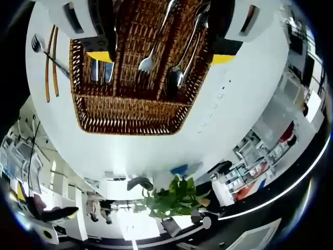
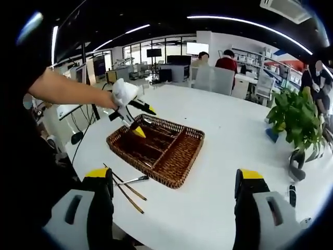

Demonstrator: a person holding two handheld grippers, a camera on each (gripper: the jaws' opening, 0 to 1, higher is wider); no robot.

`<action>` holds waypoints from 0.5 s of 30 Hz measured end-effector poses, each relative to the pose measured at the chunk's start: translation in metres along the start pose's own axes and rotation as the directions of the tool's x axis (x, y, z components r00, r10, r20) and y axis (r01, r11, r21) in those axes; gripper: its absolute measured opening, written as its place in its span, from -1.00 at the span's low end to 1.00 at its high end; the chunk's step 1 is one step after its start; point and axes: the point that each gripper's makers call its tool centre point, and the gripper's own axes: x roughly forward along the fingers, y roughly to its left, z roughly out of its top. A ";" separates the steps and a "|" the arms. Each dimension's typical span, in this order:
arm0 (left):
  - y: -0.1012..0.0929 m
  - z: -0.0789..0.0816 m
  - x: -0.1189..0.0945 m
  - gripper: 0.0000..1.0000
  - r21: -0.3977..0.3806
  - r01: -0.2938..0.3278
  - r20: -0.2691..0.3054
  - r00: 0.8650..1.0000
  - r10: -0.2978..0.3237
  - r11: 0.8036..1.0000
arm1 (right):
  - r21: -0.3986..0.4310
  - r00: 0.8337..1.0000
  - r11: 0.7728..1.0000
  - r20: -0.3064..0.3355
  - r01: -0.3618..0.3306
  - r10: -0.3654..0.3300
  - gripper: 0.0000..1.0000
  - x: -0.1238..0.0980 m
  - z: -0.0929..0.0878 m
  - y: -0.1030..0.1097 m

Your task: Arrange the knives, forks, and spoons in their matching storage slots by inserting each utensil handle-first until every utensil is classified and aligned in the correct compartment

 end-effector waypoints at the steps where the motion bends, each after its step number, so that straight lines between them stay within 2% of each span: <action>1: 0.000 0.001 -0.003 0.74 -0.015 -0.002 0.008 1.000 0.002 1.000 | -0.001 1.000 1.000 0.011 -0.003 0.003 0.98 -0.001 0.003 0.001; 4: 0.000 0.009 -0.023 0.88 -0.104 -0.018 0.069 0.997 0.025 0.994 | 0.000 1.000 1.000 0.018 -0.018 0.018 0.98 0.002 0.003 0.004; 6: -0.003 0.010 -0.036 1.00 -0.134 -0.033 0.080 0.996 0.044 0.990 | -0.008 0.999 1.000 0.015 -0.028 0.028 0.98 0.004 0.002 0.007; 11: -0.010 0.005 -0.066 1.00 -0.180 -0.064 0.110 0.990 0.085 0.982 | -0.026 0.999 0.999 0.017 -0.045 0.045 0.98 0.011 0.006 0.011; 14: -0.014 0.000 -0.088 1.00 -0.239 -0.089 0.132 0.984 0.123 0.967 | -0.044 0.998 0.997 0.021 -0.059 0.059 0.98 0.015 0.012 0.014; 15: -0.014 -0.002 -0.097 1.00 -0.277 -0.101 0.148 0.978 0.146 0.956 | -0.053 0.998 0.997 0.021 -0.064 0.065 0.98 0.016 0.014 0.015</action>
